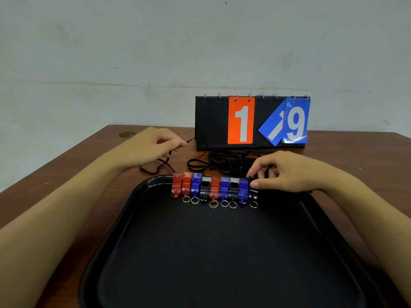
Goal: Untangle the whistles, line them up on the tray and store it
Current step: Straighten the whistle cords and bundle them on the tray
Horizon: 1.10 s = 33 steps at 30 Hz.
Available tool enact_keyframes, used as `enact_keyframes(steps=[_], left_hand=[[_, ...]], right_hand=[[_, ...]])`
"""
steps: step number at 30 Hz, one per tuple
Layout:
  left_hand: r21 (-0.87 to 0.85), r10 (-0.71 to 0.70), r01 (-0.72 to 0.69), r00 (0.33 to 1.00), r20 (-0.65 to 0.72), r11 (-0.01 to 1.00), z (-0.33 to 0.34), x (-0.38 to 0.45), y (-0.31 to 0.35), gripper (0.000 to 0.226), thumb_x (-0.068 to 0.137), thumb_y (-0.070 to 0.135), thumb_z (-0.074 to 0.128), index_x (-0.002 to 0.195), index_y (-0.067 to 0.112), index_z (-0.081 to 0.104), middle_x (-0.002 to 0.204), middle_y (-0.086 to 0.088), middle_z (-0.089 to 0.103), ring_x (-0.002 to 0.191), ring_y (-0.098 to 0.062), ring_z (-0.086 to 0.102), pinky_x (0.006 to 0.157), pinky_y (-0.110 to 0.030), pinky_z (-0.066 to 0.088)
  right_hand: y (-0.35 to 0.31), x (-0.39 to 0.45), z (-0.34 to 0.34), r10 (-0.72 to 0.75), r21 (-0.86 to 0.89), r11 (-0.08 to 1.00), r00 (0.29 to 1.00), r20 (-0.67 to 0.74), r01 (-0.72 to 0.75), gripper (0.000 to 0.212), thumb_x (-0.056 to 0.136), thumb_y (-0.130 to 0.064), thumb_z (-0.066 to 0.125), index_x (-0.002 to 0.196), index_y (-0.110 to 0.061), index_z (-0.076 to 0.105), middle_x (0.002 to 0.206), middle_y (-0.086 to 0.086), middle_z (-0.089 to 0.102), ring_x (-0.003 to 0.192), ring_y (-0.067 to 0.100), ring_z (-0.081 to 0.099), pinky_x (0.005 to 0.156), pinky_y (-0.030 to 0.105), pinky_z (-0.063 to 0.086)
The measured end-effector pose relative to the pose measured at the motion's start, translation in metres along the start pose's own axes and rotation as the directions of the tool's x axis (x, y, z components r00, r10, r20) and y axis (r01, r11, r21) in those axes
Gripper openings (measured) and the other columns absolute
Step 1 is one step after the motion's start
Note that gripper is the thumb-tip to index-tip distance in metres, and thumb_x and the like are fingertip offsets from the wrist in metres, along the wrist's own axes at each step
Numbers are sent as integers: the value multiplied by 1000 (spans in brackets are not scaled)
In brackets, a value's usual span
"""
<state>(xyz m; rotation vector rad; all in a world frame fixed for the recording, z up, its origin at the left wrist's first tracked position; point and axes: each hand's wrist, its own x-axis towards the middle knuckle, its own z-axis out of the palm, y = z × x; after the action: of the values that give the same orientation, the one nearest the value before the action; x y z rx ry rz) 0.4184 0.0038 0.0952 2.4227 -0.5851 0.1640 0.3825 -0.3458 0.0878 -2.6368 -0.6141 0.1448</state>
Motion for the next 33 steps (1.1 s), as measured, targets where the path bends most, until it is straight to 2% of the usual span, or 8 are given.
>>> enact_keyframes(steps=[5, 9, 13, 18, 20, 24, 30, 33], left_hand=[[-87, 62, -53, 993, 96, 995, 7, 1, 10, 36, 108, 44, 40, 112, 44, 76, 133, 26, 63, 126, 10, 53, 109, -26, 36], [-74, -3, 16, 983, 181, 997, 19, 3, 16, 59, 100, 68, 24, 106, 45, 78, 139, 21, 63, 135, 0, 49, 117, -35, 31], [-46, -51, 64, 967, 249, 997, 25, 3, 14, 74, 100, 70, 15, 104, 37, 81, 135, 20, 66, 139, -3, 47, 116, -35, 29], [24, -112, 110, 943, 313, 994, 30, 5, 12, 78, 92, 81, 9, 104, 46, 78, 144, 10, 61, 127, -11, 57, 115, -46, 40], [31, -128, 124, 938, 322, 992, 30, 5, 11, 81, 88, 82, 7, 106, 46, 78, 138, 10, 64, 117, -6, 60, 112, -44, 42], [25, -148, 149, 930, 337, 989, 28, 3, 14, 99, 71, 97, -5, 103, 52, 78, 129, 11, 68, 116, -5, 61, 103, -35, 40], [3, -173, 181, 934, 312, 983, 28, 3, 17, 94, 87, 83, -1, 103, 40, 81, 124, 12, 71, 116, -9, 62, 94, -29, 44], [6, -166, 172, 945, 283, 985, 26, 4, 13, 93, 87, 83, 1, 104, 40, 81, 128, 17, 68, 120, -6, 59, 105, -36, 43]], right_hand=[[-1, 0, 0, 2, -1, 1000, 1000, 11, -2, 22, 88, -48, 72, 109, -39, 69, 90, -10, 71, 61, 0, 61, 62, 18, 49], [-1, -1, -1, -1, -8, 1000, 1000, 5, 1, 23, 87, -50, 73, 108, -40, 69, 89, -12, 70, 62, -1, 61, 63, 19, 49], [-1, -1, 0, -4, 2, 1000, 1000, -4, 4, 23, 86, -51, 73, 107, -41, 70, 89, -11, 71, 61, 0, 61, 63, 19, 49], [-1, -1, 0, 0, 4, 1000, 1000, -7, 0, 22, 86, -51, 73, 106, -41, 70, 88, -12, 70, 61, 0, 61, 62, 18, 49], [0, -1, 0, 2, 3, 1000, 1000, -8, -2, 22, 85, -51, 73, 106, -41, 70, 89, -11, 71, 61, 0, 61, 63, 19, 49], [0, -1, 0, -1, 5, 1000, 1000, 2, 1, 22, 86, -48, 74, 107, -40, 70, 88, -10, 70, 61, 0, 60, 64, 19, 50], [-1, 0, 0, -6, 37, 999, 1000, 14, 5, 25, 84, -46, 76, 107, -39, 70, 86, -14, 71, 61, 1, 60, 66, 21, 52], [0, 1, 0, -1, 40, 999, 1000, 16, 1, 25, 84, -46, 76, 108, -39, 70, 86, -13, 71, 61, 1, 61, 66, 21, 51]])
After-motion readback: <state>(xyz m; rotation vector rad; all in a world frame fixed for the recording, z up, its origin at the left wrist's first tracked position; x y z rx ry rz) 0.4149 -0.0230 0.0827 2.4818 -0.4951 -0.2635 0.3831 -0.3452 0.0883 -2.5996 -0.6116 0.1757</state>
